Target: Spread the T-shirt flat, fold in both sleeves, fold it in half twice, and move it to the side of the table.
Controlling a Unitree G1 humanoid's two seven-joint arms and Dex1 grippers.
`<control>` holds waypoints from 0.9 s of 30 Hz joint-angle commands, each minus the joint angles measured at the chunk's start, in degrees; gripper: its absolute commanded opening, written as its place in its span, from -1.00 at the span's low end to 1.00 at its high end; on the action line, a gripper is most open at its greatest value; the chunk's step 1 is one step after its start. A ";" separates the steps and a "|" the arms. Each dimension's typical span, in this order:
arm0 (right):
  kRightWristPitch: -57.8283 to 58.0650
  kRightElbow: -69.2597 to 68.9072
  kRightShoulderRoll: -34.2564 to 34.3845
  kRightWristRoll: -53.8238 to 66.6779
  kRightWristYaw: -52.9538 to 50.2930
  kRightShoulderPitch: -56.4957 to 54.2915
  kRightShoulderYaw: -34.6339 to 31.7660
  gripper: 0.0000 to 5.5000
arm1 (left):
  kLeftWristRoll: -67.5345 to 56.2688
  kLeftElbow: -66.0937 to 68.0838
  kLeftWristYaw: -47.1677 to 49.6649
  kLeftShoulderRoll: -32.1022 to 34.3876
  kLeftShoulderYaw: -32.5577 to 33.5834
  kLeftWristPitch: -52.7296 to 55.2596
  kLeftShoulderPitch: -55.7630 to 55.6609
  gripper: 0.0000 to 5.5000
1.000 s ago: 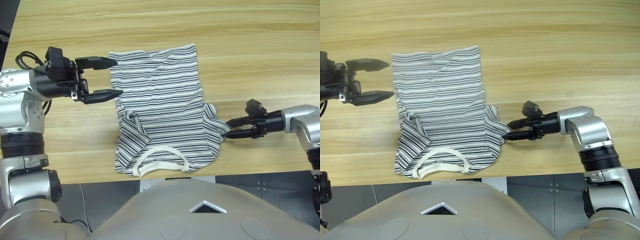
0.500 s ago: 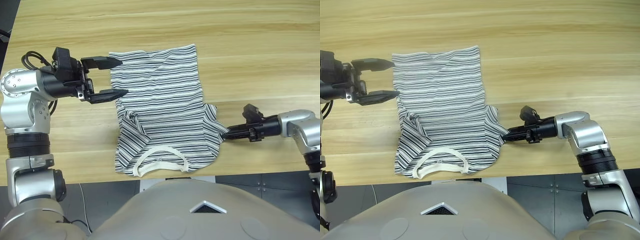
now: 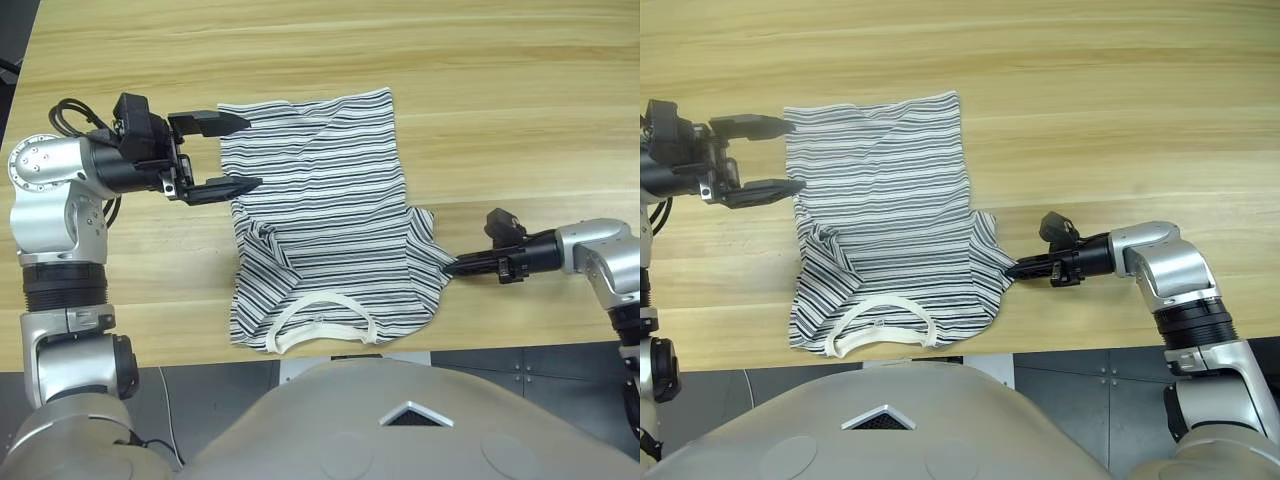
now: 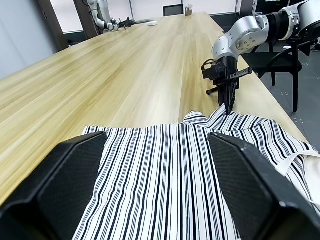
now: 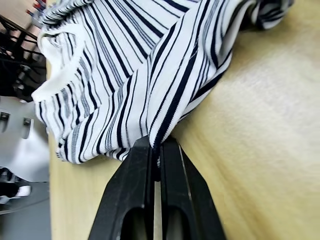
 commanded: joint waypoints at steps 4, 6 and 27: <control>0.71 -8.83 -2.78 1.52 -1.48 -1.89 -5.24 -0.96 | 1.72 1.55 -0.84 -0.85 -1.21 -1.14 -3.18 0.38; 1.06 -10.76 -3.26 1.86 -1.85 -1.51 -5.72 -0.96 | 1.73 1.67 -1.13 -0.83 -1.31 -1.18 -3.49 0.38; 1.84 -16.08 5.45 -0.45 -3.96 -13.93 7.17 -0.96 | 2.45 4.35 -3.40 -1.59 -2.15 -4.10 -4.26 0.38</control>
